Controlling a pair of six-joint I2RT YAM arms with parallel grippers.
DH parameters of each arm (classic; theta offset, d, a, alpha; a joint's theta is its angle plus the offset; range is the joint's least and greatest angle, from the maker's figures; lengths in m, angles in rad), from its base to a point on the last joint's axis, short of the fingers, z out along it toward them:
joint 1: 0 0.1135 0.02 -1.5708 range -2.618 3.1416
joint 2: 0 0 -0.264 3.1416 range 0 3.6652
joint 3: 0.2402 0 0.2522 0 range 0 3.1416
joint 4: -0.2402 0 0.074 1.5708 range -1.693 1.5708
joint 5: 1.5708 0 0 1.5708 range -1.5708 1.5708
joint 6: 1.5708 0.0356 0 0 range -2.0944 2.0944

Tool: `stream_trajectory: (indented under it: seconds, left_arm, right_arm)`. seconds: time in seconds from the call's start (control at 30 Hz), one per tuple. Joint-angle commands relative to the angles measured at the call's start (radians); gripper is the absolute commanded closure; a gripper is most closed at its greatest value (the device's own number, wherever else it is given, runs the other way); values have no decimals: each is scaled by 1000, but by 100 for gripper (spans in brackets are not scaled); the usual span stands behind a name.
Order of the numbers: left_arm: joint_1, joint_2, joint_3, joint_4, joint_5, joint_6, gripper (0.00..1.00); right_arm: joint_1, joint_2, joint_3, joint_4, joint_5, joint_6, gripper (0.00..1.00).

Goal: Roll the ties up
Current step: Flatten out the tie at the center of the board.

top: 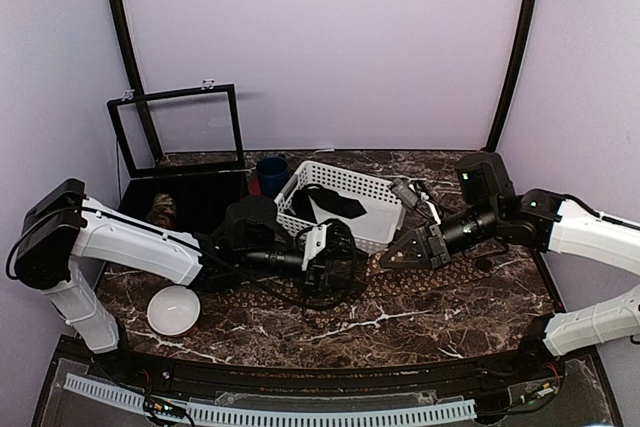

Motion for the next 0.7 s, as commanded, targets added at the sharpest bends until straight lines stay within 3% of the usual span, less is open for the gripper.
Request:
stream_trajectory:
  seconds: [0.0, 0.1, 0.13, 0.27, 0.33, 0.4, 0.47, 0.53, 0.67]
  left_arm:
    - [-3, 30, 44, 93, 65, -83, 45]
    - [-4, 52, 56, 109, 63, -96, 45]
    - [-3, 57, 59, 109, 63, -98, 49]
    - [-3, 43, 42, 110, 39, -98, 84]
    - [-2, 23, 23, 101, 9, -106, 97]
    - [-2, 11, 23, 53, -17, -114, 100]
    - [-2, 21, 54, -47, -48, -129, 100]
    - [-2, 43, 92, -159, -98, -145, 100]
    - [12, 134, 228, -445, -208, -181, 100]
  right_arm:
    - [4, -2, 30, -3, -37, -35, 100]
    - [6, -6, 30, -9, -40, -38, 100]
    - [6, -8, 30, -14, -36, -40, 100]
    - [3, -23, 22, -23, 3, -42, 100]
    - [-9, -26, 9, -22, 46, -27, 100]
    - [-30, -23, -11, -8, 91, 0, 89]
    - [-64, -21, -43, 25, 133, 42, 68]
    - [-107, -32, -84, 80, 159, 101, 53]
    - [-207, -56, -166, 152, 210, 181, 46]
